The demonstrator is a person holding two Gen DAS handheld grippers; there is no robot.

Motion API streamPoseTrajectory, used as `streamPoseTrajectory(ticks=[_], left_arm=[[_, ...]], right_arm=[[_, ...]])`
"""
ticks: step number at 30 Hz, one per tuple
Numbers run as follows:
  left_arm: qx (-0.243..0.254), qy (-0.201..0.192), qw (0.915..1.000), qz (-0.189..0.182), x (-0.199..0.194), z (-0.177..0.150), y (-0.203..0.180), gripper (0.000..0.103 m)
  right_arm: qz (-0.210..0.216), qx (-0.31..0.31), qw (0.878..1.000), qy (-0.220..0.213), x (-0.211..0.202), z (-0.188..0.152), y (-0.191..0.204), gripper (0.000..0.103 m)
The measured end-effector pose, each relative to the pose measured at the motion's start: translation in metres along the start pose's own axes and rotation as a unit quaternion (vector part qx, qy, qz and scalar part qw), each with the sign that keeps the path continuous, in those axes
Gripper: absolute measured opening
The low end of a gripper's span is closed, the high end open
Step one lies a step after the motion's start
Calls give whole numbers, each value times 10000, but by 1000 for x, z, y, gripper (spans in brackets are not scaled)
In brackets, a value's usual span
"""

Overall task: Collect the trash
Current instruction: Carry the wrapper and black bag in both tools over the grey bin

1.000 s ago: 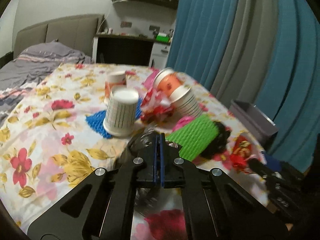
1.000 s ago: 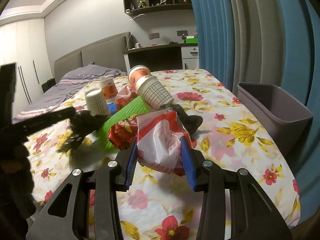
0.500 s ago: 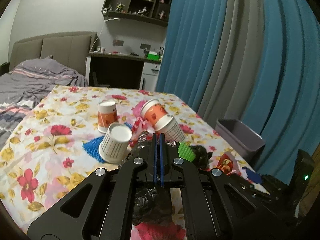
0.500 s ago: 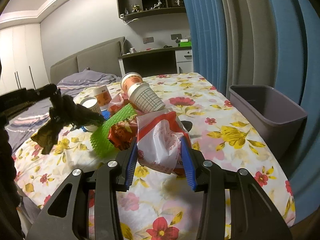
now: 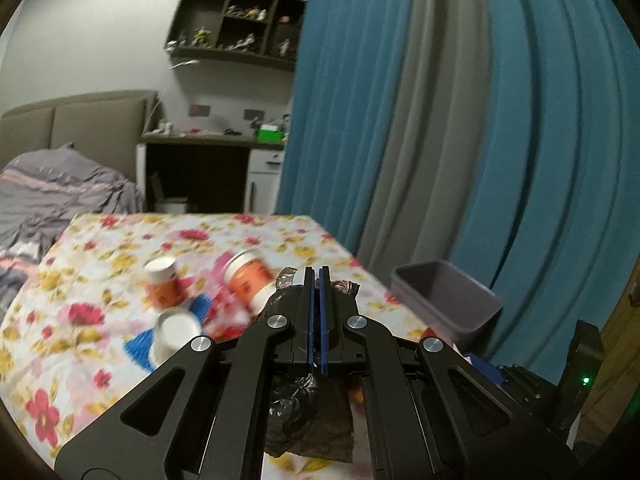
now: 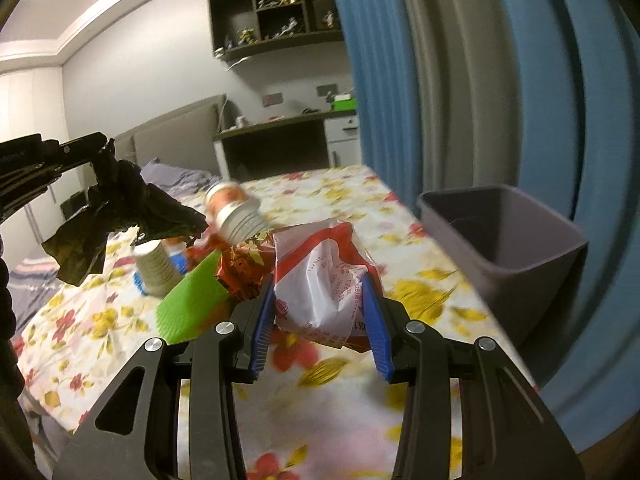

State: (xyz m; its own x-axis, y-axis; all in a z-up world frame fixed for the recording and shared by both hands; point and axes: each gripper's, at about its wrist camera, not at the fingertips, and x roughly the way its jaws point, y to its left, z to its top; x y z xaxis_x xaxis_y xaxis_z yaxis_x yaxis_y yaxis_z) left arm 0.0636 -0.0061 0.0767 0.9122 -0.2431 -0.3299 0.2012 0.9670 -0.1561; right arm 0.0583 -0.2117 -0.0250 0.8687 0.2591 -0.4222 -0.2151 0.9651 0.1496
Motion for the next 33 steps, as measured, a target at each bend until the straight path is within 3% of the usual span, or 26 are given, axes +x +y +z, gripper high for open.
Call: streamPoseTrajectory(ticks=[8, 17, 24, 33], left_arm=[[375, -19, 9966, -736, 59, 27, -76, 1], [506, 338, 9879, -1426, 160, 29, -158, 1], [553, 539, 9814, -1760, 220, 23, -197, 1], [448, 833, 9742, -2048, 269, 17, -216, 1]], right_arm=[[-717, 49, 9968, -354, -4, 36, -63, 42], [-1450, 242, 9882, -431, 12, 54, -139, 42], [-1594, 388, 9859, -326, 36, 60, -175, 42], [-1630, 505, 9851, -194, 53, 58, -195, 43]])
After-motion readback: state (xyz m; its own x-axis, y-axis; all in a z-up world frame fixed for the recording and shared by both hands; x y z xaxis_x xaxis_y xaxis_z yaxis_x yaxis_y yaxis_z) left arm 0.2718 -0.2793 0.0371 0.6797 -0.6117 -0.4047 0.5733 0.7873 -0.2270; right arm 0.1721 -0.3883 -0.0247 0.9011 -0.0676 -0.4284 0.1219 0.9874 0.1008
